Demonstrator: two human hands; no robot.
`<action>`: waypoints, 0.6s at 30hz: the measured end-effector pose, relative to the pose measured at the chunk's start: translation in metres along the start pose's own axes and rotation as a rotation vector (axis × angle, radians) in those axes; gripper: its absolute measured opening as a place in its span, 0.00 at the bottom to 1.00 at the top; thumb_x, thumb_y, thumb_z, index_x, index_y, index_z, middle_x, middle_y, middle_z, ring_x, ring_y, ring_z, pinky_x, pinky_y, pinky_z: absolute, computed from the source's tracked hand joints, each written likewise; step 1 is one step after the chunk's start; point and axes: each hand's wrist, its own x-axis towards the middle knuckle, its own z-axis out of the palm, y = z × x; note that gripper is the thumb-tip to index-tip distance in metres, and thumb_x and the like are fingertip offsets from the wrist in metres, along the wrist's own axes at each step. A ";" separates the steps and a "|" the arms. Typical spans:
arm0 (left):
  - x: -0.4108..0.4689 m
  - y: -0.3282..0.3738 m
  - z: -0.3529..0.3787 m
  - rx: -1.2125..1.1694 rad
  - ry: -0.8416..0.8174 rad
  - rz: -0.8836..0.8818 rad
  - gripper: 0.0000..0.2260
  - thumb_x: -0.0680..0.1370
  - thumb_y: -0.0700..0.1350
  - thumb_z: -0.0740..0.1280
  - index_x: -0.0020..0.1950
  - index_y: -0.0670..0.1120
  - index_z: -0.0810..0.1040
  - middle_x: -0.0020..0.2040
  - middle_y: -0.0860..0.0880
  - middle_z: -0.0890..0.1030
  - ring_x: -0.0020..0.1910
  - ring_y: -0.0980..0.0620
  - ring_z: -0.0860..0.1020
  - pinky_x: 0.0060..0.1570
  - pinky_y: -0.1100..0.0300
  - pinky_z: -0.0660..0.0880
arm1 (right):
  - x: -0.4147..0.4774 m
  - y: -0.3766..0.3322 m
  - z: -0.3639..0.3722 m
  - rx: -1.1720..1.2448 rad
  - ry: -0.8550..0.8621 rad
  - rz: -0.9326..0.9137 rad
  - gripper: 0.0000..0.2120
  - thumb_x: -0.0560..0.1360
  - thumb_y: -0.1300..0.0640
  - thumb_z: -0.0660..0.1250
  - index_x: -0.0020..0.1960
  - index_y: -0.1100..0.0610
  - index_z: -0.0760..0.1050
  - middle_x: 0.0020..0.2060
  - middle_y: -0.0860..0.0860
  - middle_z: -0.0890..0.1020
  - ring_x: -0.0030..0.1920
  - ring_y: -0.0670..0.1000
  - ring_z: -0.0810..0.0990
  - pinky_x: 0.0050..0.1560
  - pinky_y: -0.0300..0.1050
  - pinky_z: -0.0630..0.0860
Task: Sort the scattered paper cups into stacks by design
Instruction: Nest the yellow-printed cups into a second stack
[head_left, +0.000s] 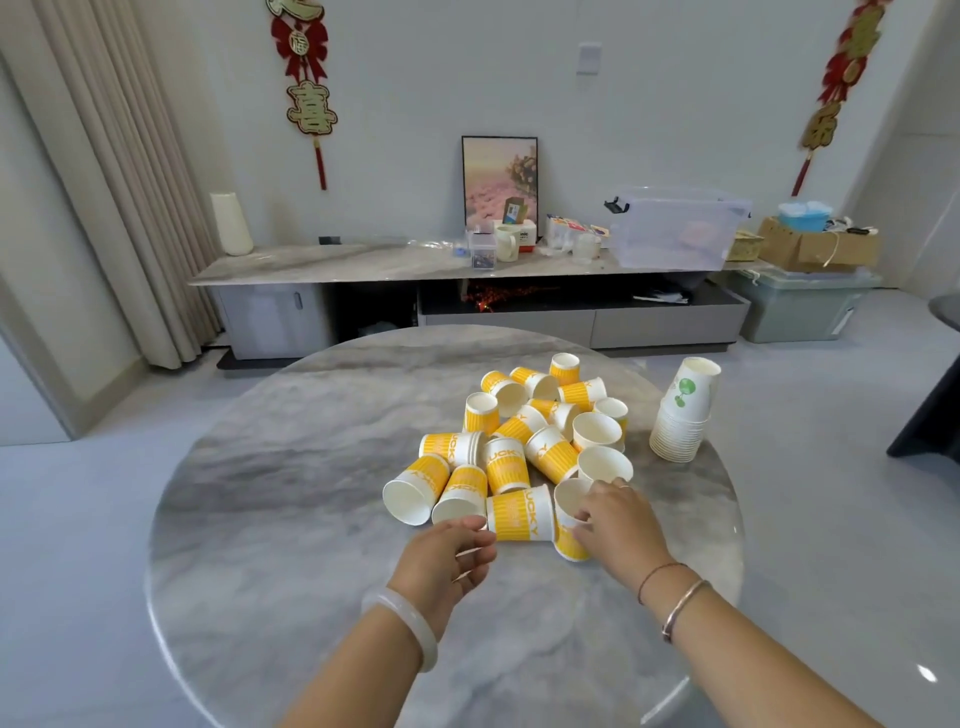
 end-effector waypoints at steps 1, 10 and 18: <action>0.000 0.000 0.000 -0.002 0.002 0.000 0.07 0.75 0.33 0.61 0.44 0.42 0.77 0.37 0.45 0.80 0.35 0.49 0.77 0.37 0.60 0.74 | -0.001 0.001 -0.003 0.018 0.012 0.000 0.10 0.74 0.50 0.62 0.39 0.54 0.77 0.50 0.53 0.79 0.54 0.55 0.73 0.49 0.46 0.68; 0.007 -0.018 0.017 0.621 -0.141 0.432 0.24 0.68 0.44 0.75 0.62 0.49 0.72 0.57 0.53 0.77 0.53 0.57 0.75 0.46 0.72 0.71 | -0.019 -0.001 -0.060 0.661 0.107 0.005 0.11 0.69 0.55 0.71 0.35 0.62 0.75 0.31 0.52 0.75 0.35 0.49 0.72 0.36 0.45 0.67; 0.015 -0.008 0.021 0.686 -0.130 0.615 0.25 0.67 0.47 0.76 0.61 0.50 0.70 0.50 0.50 0.79 0.44 0.58 0.78 0.41 0.65 0.79 | -0.013 -0.028 -0.069 1.127 -0.087 -0.160 0.06 0.71 0.59 0.72 0.37 0.50 0.79 0.28 0.39 0.79 0.30 0.34 0.74 0.35 0.24 0.69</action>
